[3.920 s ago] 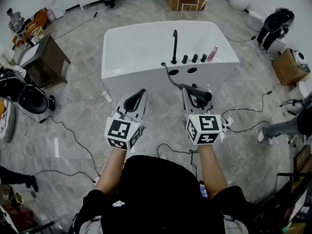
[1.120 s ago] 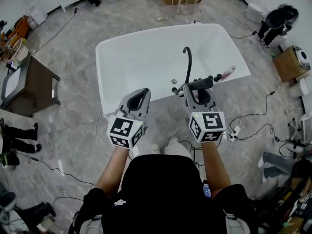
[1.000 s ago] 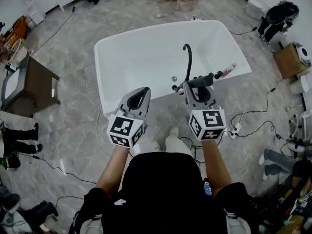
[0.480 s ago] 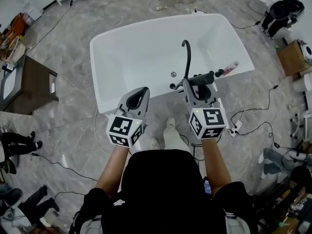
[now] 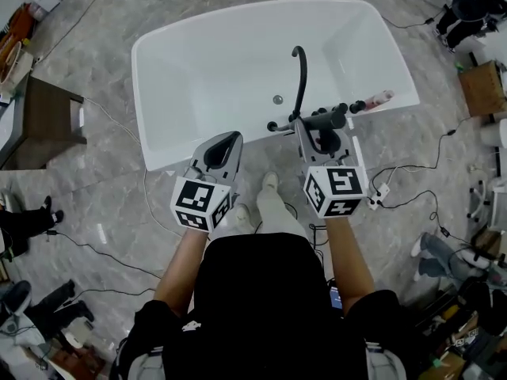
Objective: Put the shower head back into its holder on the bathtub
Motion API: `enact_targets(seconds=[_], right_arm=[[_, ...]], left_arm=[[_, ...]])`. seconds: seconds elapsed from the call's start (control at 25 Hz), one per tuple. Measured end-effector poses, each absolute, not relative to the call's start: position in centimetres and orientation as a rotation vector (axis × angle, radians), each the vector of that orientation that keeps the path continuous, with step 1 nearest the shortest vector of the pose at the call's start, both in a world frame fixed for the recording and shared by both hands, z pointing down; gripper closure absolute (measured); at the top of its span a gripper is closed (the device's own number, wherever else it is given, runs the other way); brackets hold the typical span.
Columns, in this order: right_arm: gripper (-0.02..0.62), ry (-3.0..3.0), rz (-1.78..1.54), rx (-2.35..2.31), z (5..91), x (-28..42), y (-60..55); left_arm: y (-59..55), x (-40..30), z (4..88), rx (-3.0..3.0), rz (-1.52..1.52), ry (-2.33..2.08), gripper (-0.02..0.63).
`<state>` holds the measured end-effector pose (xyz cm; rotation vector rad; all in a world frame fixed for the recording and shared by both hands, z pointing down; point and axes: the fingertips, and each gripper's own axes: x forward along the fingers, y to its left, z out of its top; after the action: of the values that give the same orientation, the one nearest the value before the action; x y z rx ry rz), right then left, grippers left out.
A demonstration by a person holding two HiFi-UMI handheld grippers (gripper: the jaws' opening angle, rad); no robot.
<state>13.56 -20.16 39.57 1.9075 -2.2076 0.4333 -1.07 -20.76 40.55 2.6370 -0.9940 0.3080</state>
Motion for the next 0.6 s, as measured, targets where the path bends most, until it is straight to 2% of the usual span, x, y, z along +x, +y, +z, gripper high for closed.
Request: enact_targets(seconds=[0.6], right_arm=[[0.457,-2.16,0.642,1.764,49.9,16.4,-23.9]], left_arm=[[-24.9,2.6,49.2,2.507,0.434,-0.99,0.592]])
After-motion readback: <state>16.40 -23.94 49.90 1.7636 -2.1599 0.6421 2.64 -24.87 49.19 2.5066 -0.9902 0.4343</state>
